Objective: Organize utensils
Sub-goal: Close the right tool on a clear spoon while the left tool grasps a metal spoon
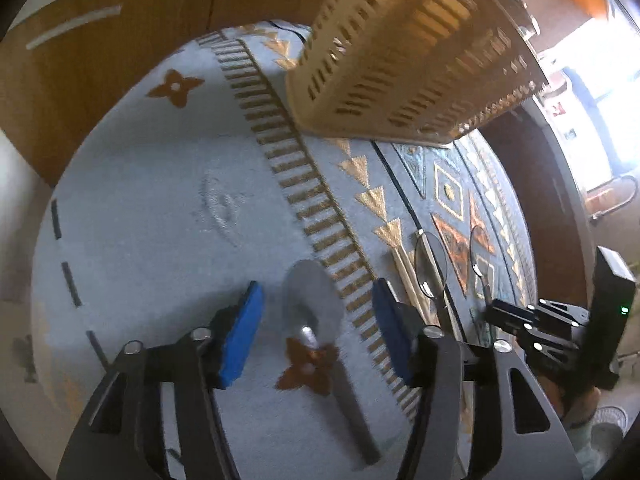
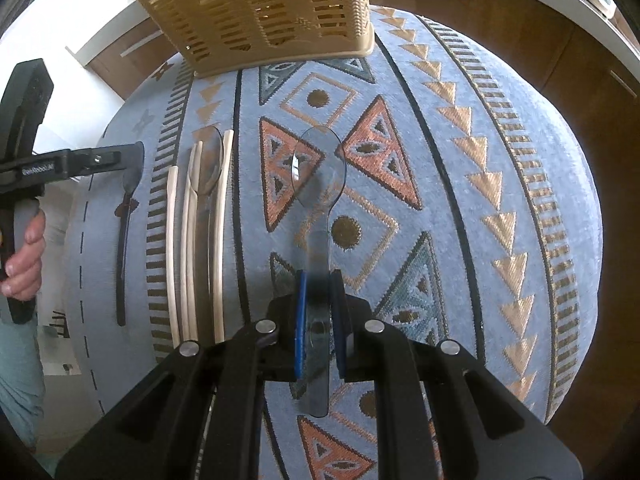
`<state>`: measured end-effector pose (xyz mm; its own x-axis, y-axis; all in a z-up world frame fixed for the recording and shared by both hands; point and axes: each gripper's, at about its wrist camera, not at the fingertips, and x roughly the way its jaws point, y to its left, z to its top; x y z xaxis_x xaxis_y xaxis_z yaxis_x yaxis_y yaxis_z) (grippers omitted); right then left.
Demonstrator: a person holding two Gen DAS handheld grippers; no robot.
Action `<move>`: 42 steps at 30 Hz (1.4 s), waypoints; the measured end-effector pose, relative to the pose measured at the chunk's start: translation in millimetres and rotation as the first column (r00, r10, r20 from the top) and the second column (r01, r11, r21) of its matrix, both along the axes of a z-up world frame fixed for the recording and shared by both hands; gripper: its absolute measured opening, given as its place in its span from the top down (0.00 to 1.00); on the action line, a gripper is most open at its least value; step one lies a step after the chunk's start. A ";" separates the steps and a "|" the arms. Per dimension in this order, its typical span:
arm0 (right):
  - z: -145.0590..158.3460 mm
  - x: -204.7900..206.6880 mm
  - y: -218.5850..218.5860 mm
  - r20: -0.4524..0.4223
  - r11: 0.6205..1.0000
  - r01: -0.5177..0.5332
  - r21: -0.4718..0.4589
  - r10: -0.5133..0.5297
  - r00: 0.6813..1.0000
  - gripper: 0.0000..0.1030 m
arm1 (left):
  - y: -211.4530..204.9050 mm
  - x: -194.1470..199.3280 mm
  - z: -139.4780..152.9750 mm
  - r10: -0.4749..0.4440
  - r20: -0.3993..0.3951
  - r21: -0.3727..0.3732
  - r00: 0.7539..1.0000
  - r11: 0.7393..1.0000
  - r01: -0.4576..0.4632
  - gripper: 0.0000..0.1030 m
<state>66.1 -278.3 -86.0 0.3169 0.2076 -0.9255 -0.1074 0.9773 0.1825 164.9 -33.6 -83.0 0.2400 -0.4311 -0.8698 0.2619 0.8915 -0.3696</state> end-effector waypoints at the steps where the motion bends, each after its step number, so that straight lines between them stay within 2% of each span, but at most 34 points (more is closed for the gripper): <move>1: 0.0 -1.5 0.1 0.001 1.000 -0.003 -0.004 0.003 1.000 0.90 | -7.8 -2.6 0.4 -0.005 0.017 0.048 1.000 0.999 0.004 0.43; 4: -1.1 -4.2 3.4 0.005 1.000 0.002 -0.022 -0.002 1.000 0.90 | -26.4 -11.9 -0.1 -0.030 0.065 0.167 0.997 0.986 0.019 0.43; 8: -1.4 -8.0 7.5 0.019 0.998 0.032 -0.051 -0.031 0.999 0.90 | -47.4 -27.5 -4.2 -0.089 0.145 0.343 0.985 0.939 0.034 0.51; 11: -1.2 -10.2 8.3 0.022 0.998 0.040 -0.039 -0.039 0.999 0.90 | -51.0 -33.3 -3.5 -0.129 0.165 0.370 0.978 0.927 0.059 0.63; 12: -0.8 -11.3 8.4 0.021 0.999 0.038 -0.037 -0.037 0.999 0.90 | -50.3 -34.6 -2.7 -0.139 0.164 0.364 0.977 0.929 0.071 0.70; 13: -0.5 -12.4 8.1 0.019 0.999 0.036 -0.032 -0.036 0.999 0.90 | -49.8 -35.4 -2.1 -0.147 0.161 0.359 0.976 0.930 0.081 0.71; 18: 0.0 -10.1 5.8 0.009 0.999 0.042 -0.022 -0.042 0.999 0.90 | -41.5 -38.7 -0.2 -0.178 0.169 0.309 0.969 0.943 0.119 0.74; 21: -1.6 -3.5 4.3 -0.014 0.999 0.049 0.006 -0.049 0.999 0.89 | -33.0 -45.7 1.1 -0.180 0.169 0.252 0.969 0.958 0.134 0.74; 22: -0.4 -1.5 1.4 -0.016 0.999 0.053 0.007 -0.053 0.998 0.87 | -30.0 -46.5 0.4 -0.181 0.170 0.244 0.969 0.960 0.137 0.74; 24: 6.4 4.3 -3.7 -0.010 0.998 0.064 0.015 -0.064 0.998 0.72 | -31.5 -47.5 -1.0 -0.185 0.175 0.234 0.967 0.962 0.142 0.74; 26: 15.0 12.7 -5.7 0.014 0.997 0.071 0.015 -0.071 0.997 0.67 | -27.9 -47.8 -2.7 -0.188 0.179 0.223 0.966 0.964 0.146 0.74; 28: 21.5 24.6 -2.8 0.027 0.998 0.062 -0.006 -0.062 0.998 0.66 | -29.2 -44.3 -4.6 -0.186 0.179 0.210 0.966 0.966 0.147 0.74; 32: 17.1 47.5 3.7 -0.022 0.999 0.048 -0.014 -0.049 0.999 0.57 | -26.9 -40.5 -2.7 -0.172 0.177 0.167 0.969 0.976 0.142 0.74; 35: 13.1 58.3 11.5 -0.030 0.997 0.027 -0.069 -0.029 0.999 0.56 | -25.0 -38.2 0.4 -0.162 0.193 0.150 0.968 0.980 0.134 0.74; 38: 8.2 65.7 15.9 -0.057 0.998 0.023 -0.053 -0.026 0.998 0.56 | -23.5 -36.9 4.9 -0.153 0.204 0.135 0.967 0.983 0.127 0.74; 41: 7.5 66.6 21.6 -0.046 0.997 0.039 -0.065 -0.042 0.998 0.56 | -22.5 -35.9 11.6 -0.138 0.225 0.116 0.964 0.987 0.114 0.74; 42: 8.1 66.7 21.6 -0.041 0.997 0.046 -0.067 -0.048 0.998 0.69 | -22.0 -36.3 15.1 -0.132 0.237 0.109 0.963 0.988 0.108 0.74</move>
